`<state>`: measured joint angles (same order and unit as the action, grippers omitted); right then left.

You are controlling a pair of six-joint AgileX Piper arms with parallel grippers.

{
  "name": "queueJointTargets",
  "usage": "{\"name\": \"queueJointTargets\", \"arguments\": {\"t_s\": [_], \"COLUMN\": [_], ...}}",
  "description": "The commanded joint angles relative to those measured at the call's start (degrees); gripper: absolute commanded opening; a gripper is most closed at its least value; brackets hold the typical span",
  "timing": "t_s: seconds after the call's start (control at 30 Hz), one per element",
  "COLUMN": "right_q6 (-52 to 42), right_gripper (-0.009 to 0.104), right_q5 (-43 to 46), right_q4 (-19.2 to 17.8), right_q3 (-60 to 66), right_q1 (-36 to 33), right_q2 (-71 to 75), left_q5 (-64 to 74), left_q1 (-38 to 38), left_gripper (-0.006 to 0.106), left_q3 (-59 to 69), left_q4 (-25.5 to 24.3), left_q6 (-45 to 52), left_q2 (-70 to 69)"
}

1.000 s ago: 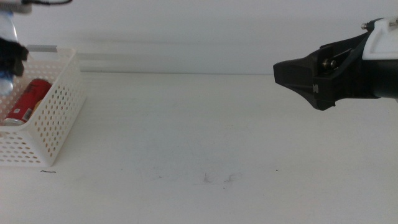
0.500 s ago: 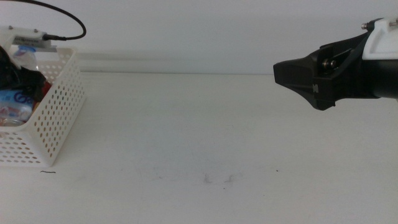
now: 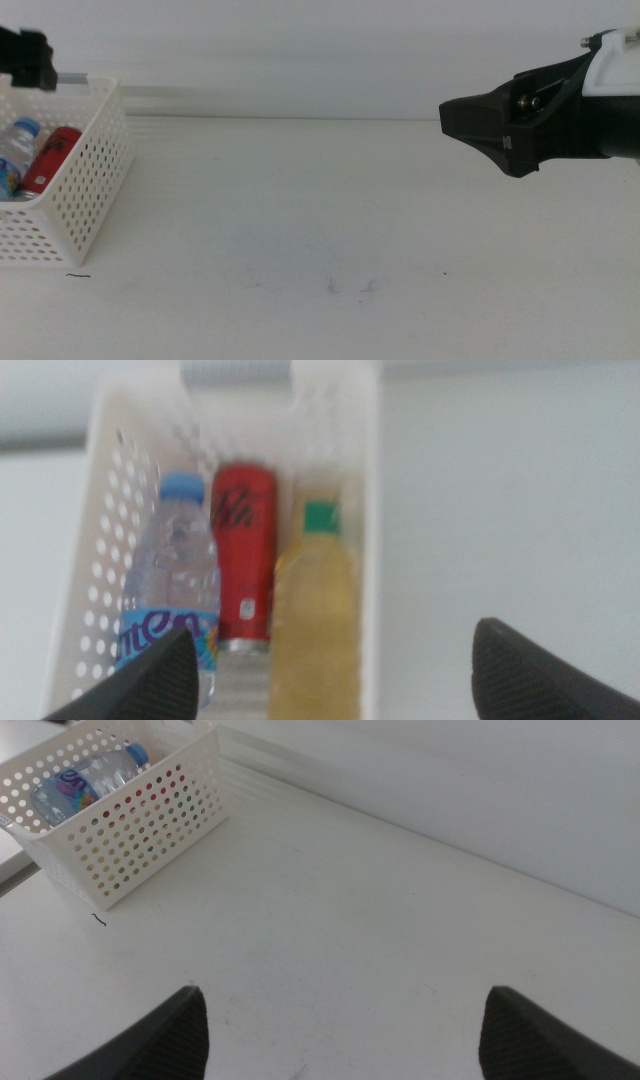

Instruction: Use arms to grab the bottles and put them into the dustbin to the left of the table.

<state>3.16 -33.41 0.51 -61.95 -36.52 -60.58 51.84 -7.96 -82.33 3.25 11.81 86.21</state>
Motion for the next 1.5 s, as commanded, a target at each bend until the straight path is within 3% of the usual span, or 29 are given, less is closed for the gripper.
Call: {"name": "queueJointTargets", "arguments": {"t_s": [0.0,0.3,0.53,0.77,0.97,1.47], "right_q6": [-0.09,-0.09,-0.09,-0.09,-0.09,-0.09], "right_gripper": [0.093,0.093,0.093,0.093,0.093,0.093], "right_q5": [0.40,0.40,0.40,0.40,0.40,0.39], "right_q4": [-0.14,-0.14,-0.14,-0.14,-0.14,-0.01], "right_q3": [0.08,0.08,0.08,0.08,0.08,0.08], "right_q1": [-0.09,-0.09,-0.09,-0.09,-0.09,-0.09], "right_q2": [0.30,0.30,0.30,0.30,0.30,0.30], "left_q5": [-3.14,-10.10,-9.52,-8.41,-8.76,-14.01], "left_q1": [2.00,11.53,12.67,12.67,12.67,13.32], "left_gripper": [0.094,0.094,0.094,0.094,0.094,0.094], "left_q3": [3.98,15.90,19.67,19.67,20.87,27.80], "left_q4": [-0.02,5.62,5.79,6.19,11.25,6.68], "left_q6": [-2.32,-1.57,-1.77,-1.77,-1.77,-4.33], "left_q2": [-7.66,-33.81,-47.52,-51.72,-51.62,-51.74]}}
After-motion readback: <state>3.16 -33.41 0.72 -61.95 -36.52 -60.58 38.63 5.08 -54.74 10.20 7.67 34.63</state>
